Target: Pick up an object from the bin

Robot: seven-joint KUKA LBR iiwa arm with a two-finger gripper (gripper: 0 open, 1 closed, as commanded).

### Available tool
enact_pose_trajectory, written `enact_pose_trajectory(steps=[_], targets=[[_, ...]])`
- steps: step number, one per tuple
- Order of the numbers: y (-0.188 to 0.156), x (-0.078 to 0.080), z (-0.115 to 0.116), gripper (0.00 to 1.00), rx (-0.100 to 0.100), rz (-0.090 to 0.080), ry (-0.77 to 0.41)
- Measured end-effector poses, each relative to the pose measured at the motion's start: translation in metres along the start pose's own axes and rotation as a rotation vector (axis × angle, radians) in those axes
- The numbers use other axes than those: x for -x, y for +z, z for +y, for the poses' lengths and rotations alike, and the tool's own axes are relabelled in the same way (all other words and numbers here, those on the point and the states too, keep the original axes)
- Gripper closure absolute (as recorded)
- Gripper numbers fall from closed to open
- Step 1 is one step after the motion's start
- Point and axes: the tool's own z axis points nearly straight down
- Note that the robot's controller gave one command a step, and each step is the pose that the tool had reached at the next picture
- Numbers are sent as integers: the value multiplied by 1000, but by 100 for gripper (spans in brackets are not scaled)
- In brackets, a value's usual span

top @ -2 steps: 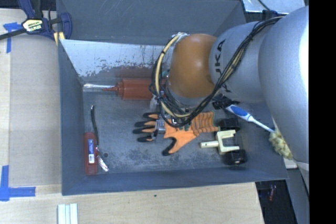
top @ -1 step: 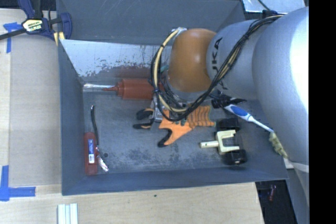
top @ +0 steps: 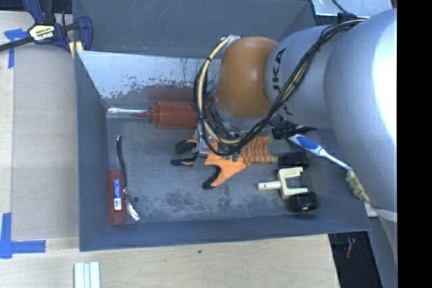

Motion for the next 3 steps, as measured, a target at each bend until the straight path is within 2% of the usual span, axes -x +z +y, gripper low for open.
enact_pose_trajectory(steps=[2, 3], targets=[[0, 0, 0, 100, 0, 0, 1], [1, 14, -4, 100, 2, 26, -76]])
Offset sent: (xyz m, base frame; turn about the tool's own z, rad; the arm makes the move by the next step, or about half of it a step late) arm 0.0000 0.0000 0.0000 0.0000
